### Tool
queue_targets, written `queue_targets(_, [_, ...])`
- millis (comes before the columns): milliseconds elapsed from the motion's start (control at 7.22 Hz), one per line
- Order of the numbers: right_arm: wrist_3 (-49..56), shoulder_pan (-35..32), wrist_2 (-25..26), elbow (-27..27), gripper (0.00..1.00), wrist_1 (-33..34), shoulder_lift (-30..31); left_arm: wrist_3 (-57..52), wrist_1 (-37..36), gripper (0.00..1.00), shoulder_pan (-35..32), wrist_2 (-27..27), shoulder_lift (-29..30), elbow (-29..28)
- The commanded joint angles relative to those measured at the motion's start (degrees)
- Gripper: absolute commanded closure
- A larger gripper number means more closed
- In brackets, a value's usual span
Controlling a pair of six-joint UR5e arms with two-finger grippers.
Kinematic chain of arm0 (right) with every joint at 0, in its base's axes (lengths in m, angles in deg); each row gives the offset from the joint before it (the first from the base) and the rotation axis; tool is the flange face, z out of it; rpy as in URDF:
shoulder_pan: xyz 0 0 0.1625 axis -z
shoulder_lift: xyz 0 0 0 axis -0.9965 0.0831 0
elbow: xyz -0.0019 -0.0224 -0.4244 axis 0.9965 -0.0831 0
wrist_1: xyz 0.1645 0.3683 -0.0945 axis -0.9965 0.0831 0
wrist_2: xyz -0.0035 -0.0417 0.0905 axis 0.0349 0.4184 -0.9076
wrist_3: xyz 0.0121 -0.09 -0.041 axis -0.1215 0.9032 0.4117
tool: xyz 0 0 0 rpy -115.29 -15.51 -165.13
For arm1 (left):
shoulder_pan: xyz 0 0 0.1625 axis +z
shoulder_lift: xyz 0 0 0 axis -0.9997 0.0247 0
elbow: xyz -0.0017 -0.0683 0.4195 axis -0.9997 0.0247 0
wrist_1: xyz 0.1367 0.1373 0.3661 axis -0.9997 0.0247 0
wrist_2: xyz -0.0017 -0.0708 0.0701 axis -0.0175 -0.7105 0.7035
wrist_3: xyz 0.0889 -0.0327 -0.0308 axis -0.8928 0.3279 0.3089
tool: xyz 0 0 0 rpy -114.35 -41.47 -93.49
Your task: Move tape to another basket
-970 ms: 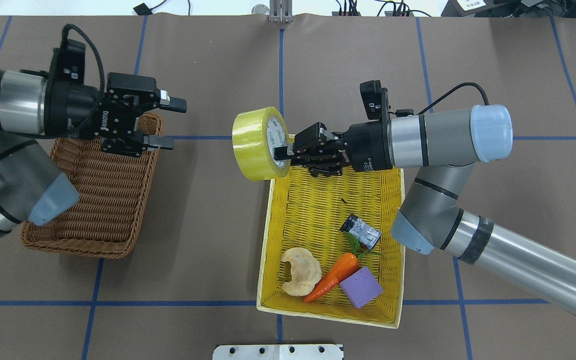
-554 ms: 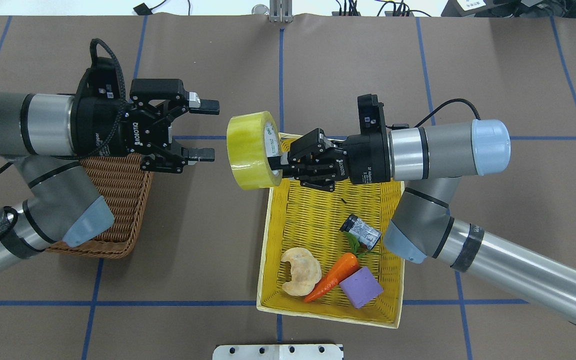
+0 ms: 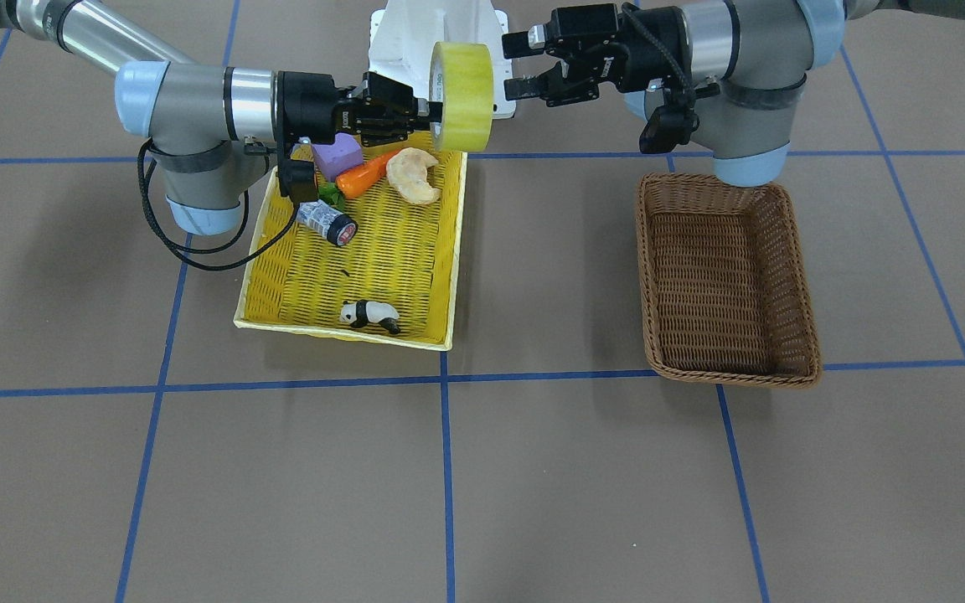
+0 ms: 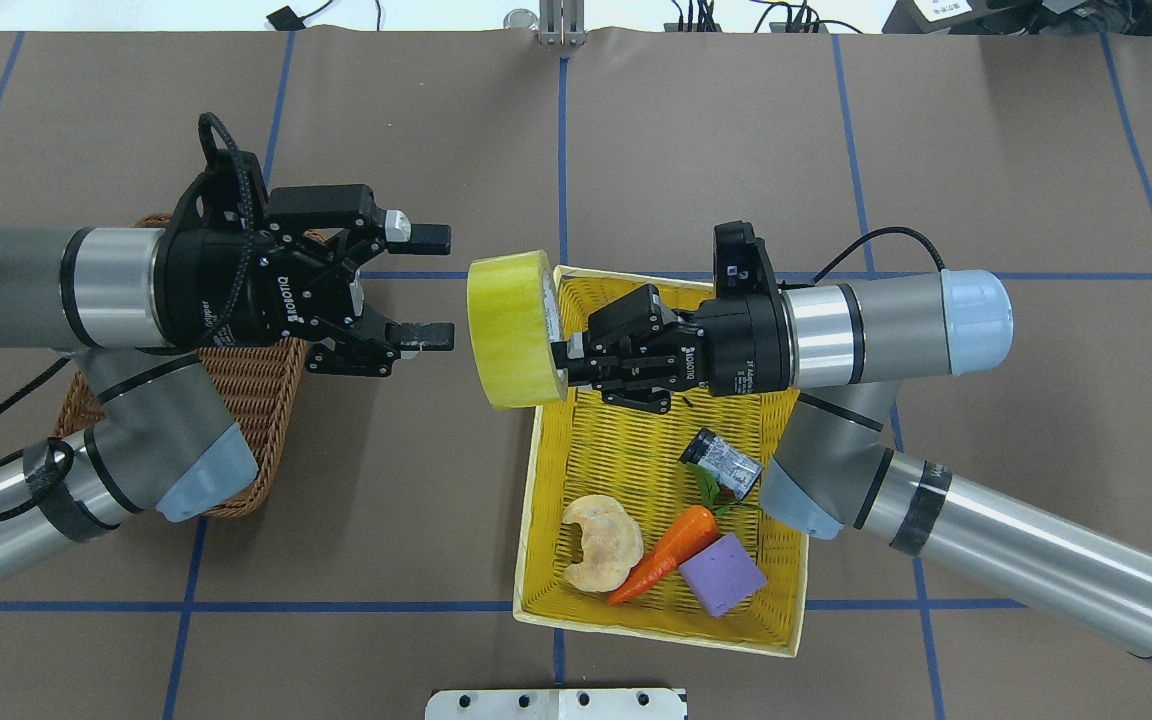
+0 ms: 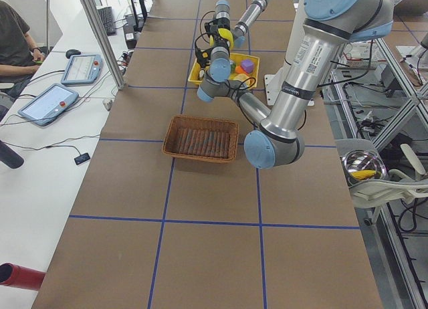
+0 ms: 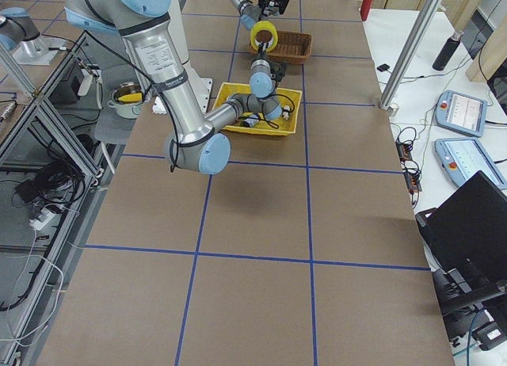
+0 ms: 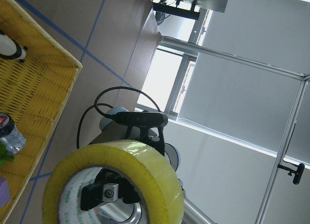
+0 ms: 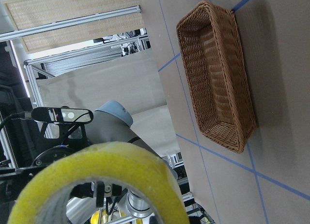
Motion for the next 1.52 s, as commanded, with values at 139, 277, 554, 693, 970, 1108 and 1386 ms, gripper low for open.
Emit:
queue_targets(139, [-0.23, 1.54, 2.12, -0.06, 1.0, -0.15, -0.51, -0.07, 0.9, 0.13, 1.58, 0.89, 0.49, -0.34])
queue_targets(277, [-0.23, 2.06, 2.21, -0.06, 1.0, -0.15, -0.51, 0.02, 0.9, 0.18, 1.93, 2.02, 0.58, -0.34])
queue_targets(554, [-0.14, 2.51, 2.21, -0.06, 1.0, -0.15, -0.68, -0.07, 1.6, 0.4, 2.72, 2.99, 0.58, -0.34])
queue_targets(693, [-0.23, 2.6, 2.21, -0.06, 0.79, -0.15, -0.77, 0.02, 1.78, 0.75, 2.9, 3.08, 0.58, -0.34])
queue_targets(970, [-0.23, 3.47, 4.57, 0.2, 0.02, -0.15, -0.94, -0.07, 3.09, 1.0, 3.08, 3.08, 0.06, -0.43])
queue_targets(1108, [-0.23, 3.47, 4.67, 0.29, 0.01, -0.15, -0.94, -0.07, 4.49, 1.0, 3.08, 3.08, -0.3, -0.6])
queue_targets(1386, [-0.14, 2.25, 5.89, 1.08, 0.01, -0.33, -0.33, -0.42, 4.42, 1.0, 2.73, 3.95, -0.39, -0.61])
